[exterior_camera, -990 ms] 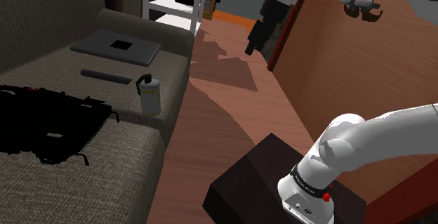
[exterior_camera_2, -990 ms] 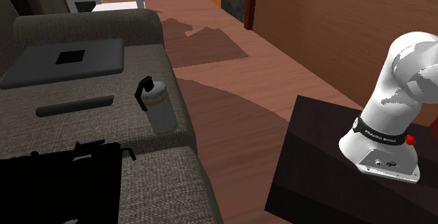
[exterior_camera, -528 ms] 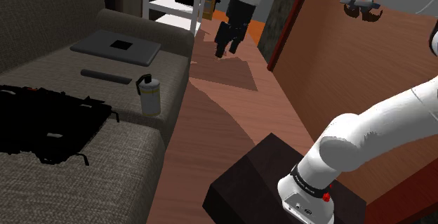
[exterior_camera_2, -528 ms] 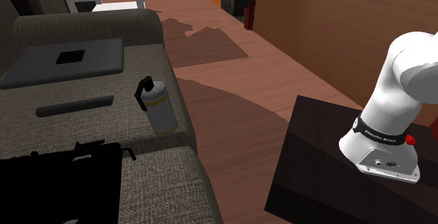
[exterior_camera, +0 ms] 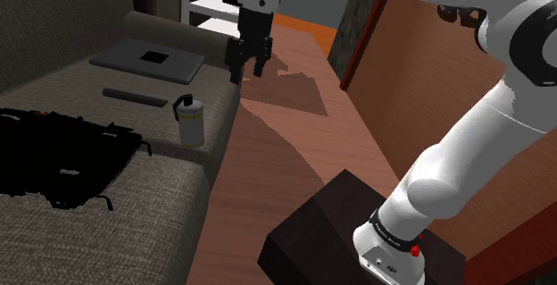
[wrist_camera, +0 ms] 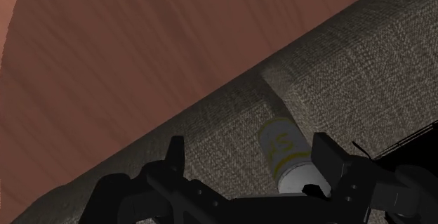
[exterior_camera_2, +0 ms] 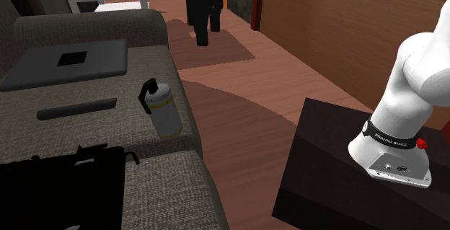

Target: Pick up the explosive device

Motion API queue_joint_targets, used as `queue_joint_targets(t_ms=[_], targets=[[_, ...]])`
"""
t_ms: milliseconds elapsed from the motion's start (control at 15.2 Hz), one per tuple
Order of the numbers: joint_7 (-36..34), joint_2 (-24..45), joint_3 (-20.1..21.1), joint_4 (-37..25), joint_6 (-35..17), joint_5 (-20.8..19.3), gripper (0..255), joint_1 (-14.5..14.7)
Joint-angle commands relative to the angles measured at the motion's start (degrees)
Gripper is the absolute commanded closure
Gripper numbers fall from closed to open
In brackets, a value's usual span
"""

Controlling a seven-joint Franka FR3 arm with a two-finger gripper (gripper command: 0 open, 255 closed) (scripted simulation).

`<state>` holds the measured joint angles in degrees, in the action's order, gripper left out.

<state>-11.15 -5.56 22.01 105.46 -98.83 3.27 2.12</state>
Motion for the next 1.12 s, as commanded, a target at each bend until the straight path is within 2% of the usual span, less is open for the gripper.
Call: queue_joint_targets(t_ms=[0,264,594,1056], targets=[[-2.3,5.0,1.2,-4.4,0.9,-1.6,0,0.6],[-7.2,15.8,3.1,-14.0,3.2,-5.3,0,3.3],[-12.2,30.4,3.7,-29.5,8.2,-10.0,0,8.8],[-12.1,30.4,3.4,-24.9,3.6,-10.0,0,8.5]])
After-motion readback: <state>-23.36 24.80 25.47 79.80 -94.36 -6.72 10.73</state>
